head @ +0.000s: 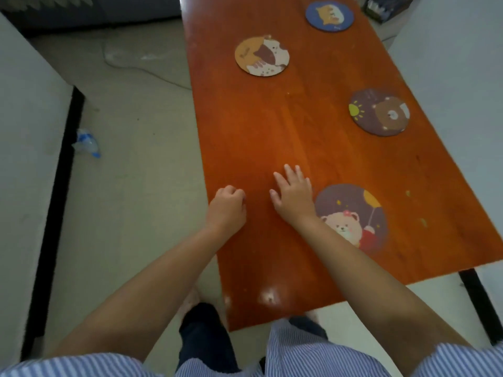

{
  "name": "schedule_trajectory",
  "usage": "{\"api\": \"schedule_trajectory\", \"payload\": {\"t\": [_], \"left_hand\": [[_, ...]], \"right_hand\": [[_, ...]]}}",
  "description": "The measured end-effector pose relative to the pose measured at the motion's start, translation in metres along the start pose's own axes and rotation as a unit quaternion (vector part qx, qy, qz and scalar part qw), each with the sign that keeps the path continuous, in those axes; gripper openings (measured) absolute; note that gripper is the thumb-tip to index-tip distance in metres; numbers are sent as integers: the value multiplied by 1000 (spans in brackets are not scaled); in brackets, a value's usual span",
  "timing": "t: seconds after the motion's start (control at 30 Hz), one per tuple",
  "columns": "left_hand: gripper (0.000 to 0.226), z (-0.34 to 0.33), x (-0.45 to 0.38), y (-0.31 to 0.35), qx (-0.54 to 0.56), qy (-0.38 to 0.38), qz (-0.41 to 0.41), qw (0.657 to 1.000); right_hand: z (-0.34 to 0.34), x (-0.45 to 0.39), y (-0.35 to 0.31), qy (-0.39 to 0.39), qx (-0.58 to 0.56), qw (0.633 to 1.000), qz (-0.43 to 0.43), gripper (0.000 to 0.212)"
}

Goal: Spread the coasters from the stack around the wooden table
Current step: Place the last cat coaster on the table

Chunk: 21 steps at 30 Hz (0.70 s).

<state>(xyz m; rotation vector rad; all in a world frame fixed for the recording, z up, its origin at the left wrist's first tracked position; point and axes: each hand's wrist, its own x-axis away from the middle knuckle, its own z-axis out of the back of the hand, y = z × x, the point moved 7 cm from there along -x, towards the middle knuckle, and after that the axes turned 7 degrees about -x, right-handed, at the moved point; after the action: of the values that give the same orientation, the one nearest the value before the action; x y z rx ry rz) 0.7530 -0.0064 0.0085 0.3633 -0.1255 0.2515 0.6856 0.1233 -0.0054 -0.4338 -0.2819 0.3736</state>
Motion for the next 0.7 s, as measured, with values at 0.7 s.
{"api": "schedule_trajectory", "payload": {"t": [0.7], "left_hand": [[31, 73, -238, -99, -119, -73, -239, 961]], "right_hand": [[-6, -92, -38, 255, -29, 923, -288, 25]]}}
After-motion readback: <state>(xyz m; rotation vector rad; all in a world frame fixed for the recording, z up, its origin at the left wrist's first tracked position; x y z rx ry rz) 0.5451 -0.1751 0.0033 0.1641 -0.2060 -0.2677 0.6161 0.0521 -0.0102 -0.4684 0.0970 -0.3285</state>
